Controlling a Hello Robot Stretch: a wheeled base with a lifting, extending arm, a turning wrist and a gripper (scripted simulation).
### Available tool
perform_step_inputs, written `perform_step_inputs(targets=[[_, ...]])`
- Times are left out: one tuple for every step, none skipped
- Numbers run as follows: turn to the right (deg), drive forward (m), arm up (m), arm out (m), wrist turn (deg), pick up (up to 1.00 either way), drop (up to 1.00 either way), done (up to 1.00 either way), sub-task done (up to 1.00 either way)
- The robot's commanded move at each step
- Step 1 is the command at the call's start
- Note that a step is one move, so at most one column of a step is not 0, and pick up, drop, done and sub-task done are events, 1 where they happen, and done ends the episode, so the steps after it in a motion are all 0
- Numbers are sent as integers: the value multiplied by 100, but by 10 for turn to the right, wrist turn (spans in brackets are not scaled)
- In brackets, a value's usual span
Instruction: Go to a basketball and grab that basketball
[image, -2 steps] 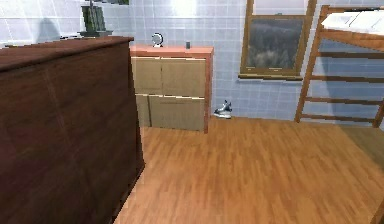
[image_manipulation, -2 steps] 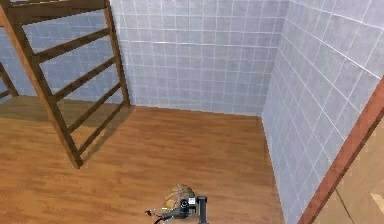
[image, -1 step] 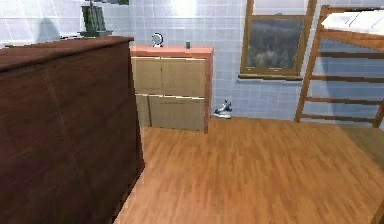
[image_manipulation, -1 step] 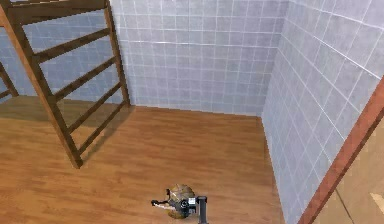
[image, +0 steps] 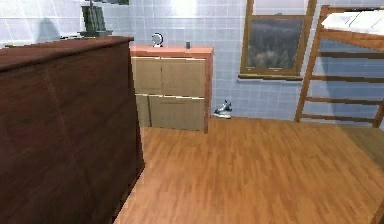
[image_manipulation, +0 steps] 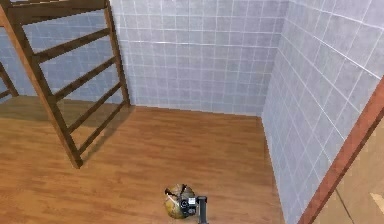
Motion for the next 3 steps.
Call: perform_step_inputs(targets=[[0, 0, -30, 0, 0, 0, 0, 0, 0], [0, 0, 0, 0, 0, 100, 0, 0, 0], [0, 0, 10, 0, 0, 0, 0, 0, 0]])
